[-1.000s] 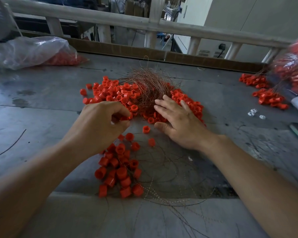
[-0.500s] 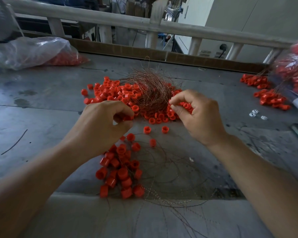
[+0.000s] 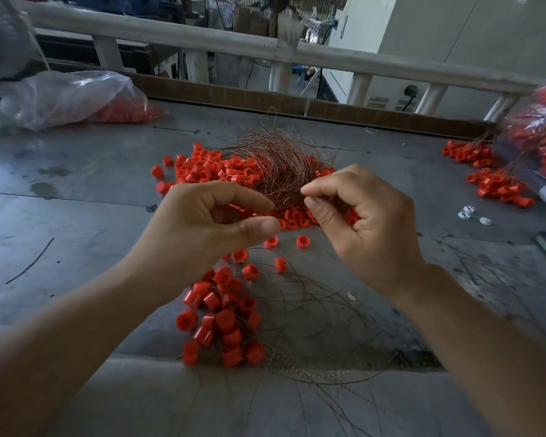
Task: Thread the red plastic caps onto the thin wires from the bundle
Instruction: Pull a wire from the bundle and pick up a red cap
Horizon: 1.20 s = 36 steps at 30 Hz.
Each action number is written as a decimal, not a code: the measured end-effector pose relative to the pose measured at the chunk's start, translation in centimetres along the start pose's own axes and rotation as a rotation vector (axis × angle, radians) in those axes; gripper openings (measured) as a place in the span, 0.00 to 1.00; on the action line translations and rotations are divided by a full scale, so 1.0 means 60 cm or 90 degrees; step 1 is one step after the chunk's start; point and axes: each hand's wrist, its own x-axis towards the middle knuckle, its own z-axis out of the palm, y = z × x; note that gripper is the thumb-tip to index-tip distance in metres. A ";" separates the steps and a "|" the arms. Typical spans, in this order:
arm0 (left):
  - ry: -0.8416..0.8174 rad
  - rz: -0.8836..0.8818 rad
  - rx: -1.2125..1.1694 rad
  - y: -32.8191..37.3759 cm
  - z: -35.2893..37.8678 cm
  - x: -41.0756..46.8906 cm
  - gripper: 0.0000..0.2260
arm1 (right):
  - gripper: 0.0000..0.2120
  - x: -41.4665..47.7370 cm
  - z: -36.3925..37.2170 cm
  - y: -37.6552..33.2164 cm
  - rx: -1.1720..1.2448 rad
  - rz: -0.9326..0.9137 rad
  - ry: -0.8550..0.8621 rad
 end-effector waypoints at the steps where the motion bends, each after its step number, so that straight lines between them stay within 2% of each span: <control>1: -0.004 -0.002 -0.004 0.002 0.001 0.000 0.16 | 0.03 0.000 0.000 -0.002 -0.002 -0.003 -0.005; 7: -0.051 -0.037 -0.046 0.003 0.008 0.001 0.14 | 0.03 -0.003 0.009 -0.018 -0.005 -0.034 -0.032; 12: -0.006 -0.090 -0.117 0.003 -0.005 0.005 0.13 | 0.06 -0.001 0.006 -0.020 -0.007 -0.035 -0.060; 15: -0.031 -0.112 -0.132 0.008 -0.003 0.003 0.10 | 0.04 -0.001 0.006 -0.020 -0.007 -0.023 -0.070; 17: -0.053 -0.119 -0.124 0.009 0.000 0.002 0.09 | 0.02 -0.003 0.005 -0.020 0.017 -0.001 -0.077; 21: -0.082 -0.103 -0.083 0.006 0.004 0.001 0.13 | 0.06 -0.006 0.009 -0.027 0.061 -0.007 -0.116; 27: -0.129 -0.102 -0.013 0.002 0.006 0.004 0.07 | 0.01 -0.006 0.011 -0.029 0.092 -0.009 -0.123; 28: -0.131 -0.106 -0.008 0.002 0.007 0.004 0.02 | 0.01 -0.006 0.010 -0.029 0.093 -0.008 -0.126; 32: -0.128 -0.077 0.011 0.000 0.006 0.001 0.06 | 0.02 -0.006 0.008 -0.032 0.110 -0.015 -0.138; 36: -0.106 -0.070 -0.012 -0.003 -0.005 0.005 0.05 | 0.03 -0.004 -0.001 -0.022 0.136 0.001 -0.156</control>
